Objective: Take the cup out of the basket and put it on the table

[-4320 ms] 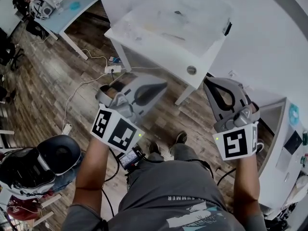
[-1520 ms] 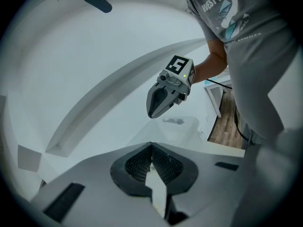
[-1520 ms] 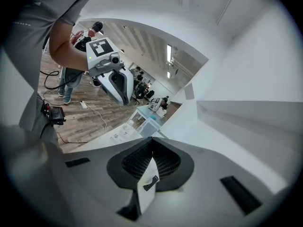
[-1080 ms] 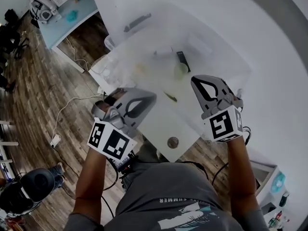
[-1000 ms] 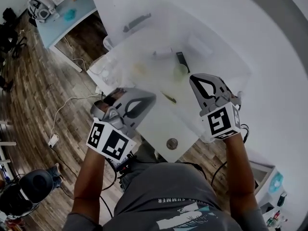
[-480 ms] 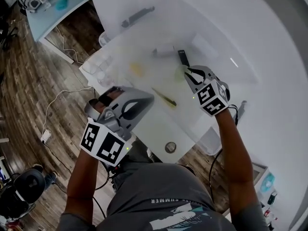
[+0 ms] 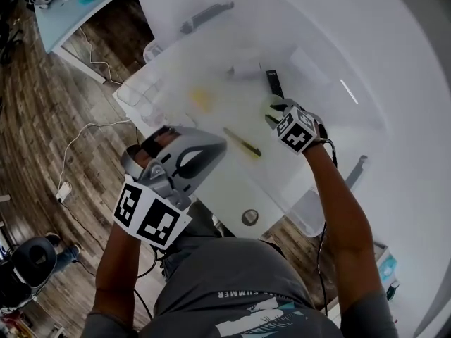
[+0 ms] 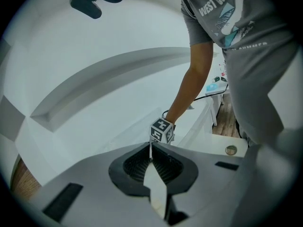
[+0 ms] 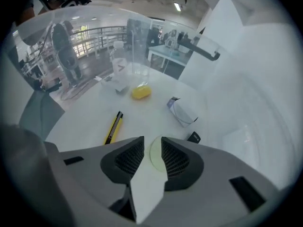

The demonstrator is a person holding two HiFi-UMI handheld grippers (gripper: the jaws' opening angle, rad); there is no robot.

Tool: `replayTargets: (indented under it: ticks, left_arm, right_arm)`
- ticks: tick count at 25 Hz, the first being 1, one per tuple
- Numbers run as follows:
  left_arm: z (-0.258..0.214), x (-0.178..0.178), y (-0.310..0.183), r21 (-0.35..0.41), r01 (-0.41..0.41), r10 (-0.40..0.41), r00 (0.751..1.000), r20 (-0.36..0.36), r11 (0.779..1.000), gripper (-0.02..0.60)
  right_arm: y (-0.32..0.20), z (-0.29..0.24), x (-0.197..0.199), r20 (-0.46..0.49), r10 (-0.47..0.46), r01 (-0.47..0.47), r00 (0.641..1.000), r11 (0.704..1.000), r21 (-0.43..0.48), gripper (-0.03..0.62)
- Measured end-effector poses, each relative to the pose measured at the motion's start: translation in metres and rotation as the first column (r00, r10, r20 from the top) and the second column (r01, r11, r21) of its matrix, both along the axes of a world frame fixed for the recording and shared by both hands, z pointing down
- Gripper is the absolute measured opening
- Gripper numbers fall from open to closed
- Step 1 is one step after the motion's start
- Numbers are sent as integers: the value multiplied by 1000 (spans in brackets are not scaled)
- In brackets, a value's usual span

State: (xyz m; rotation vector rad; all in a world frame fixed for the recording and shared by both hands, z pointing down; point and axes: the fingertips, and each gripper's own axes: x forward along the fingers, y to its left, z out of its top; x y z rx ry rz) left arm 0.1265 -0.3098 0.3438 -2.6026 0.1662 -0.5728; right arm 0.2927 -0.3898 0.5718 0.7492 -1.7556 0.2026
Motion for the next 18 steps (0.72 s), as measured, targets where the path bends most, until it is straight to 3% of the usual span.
replayTargets:
  ticks: [8,10,18]
  left_arm:
    - [0,-2,-1,-24,21,-22,999,-28,999,11]
    - [-2,-3,0,-26,30,-31,999,-38,999,25]
    - [-4,-8,5,-16,73,-74,996,-55,997,110]
  right_arm:
    - [3,44,6,-84,-39,27,996,990,-137,121]
    - [5,50,7,-99,-48,32,994,987,-155,59]
    - [7,32,6,-109,-49,38,993,994,-106,29]
